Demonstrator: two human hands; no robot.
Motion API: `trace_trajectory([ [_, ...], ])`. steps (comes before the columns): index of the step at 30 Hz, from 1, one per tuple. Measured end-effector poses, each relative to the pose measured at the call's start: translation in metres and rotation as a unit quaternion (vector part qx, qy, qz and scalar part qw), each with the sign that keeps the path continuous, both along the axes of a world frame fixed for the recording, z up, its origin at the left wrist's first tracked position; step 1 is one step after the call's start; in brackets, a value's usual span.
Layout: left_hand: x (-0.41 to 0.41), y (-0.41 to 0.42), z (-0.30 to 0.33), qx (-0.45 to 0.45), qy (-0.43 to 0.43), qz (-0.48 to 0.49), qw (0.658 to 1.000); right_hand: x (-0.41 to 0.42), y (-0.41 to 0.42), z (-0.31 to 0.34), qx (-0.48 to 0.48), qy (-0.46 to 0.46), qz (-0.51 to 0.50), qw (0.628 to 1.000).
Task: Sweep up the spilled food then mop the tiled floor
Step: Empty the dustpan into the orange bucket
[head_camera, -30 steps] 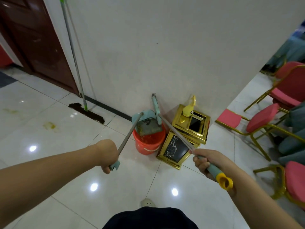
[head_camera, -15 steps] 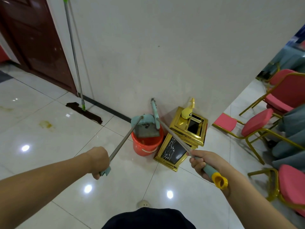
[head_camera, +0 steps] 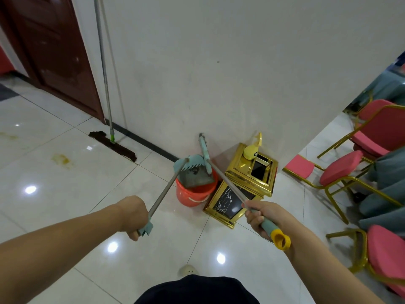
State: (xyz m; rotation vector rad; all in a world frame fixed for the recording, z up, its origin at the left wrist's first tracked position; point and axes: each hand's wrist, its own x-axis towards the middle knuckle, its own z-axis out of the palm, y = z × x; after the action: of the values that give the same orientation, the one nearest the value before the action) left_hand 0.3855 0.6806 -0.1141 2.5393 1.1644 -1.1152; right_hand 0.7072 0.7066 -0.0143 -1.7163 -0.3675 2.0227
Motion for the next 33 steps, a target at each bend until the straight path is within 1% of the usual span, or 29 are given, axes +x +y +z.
trace_trajectory([
  [6,-0.003,0.003,0.004,0.016,-0.014,0.024,0.999,-0.007,0.007,0.005,0.011,0.01,-0.013,1.0],
  [11,-0.007,0.006,0.012,0.075,-0.069,0.108,0.989,-0.027,0.017,0.011,0.026,0.024,-0.012,0.999],
  [14,-0.006,0.009,0.022,0.105,-0.121,0.178,0.971,-0.048,0.027,0.017,0.04,0.036,0.0,0.999],
  [17,-0.005,0.012,0.031,0.128,-0.187,0.272,0.935,-0.066,0.034,0.024,0.053,0.033,0.017,0.998],
  [21,-0.009,0.009,0.047,0.135,-0.267,0.394,0.869,-0.078,0.042,0.027,0.051,0.012,0.043,0.998],
  [25,-0.013,0.009,0.059,0.172,-0.364,0.489,0.774,-0.087,0.058,0.029,0.034,-0.04,0.109,0.993],
  [29,-0.013,0.02,0.071,0.178,-0.433,0.588,0.66,-0.102,0.076,0.033,0.04,-0.032,0.161,0.986],
  [31,-0.013,0.025,0.072,0.164,-0.462,0.631,0.601,-0.109,0.084,0.035,0.046,-0.012,0.175,0.983],
  [33,-0.012,0.029,0.068,0.137,-0.498,0.67,0.534,-0.114,0.092,0.037,0.04,0.003,0.19,0.981],
])
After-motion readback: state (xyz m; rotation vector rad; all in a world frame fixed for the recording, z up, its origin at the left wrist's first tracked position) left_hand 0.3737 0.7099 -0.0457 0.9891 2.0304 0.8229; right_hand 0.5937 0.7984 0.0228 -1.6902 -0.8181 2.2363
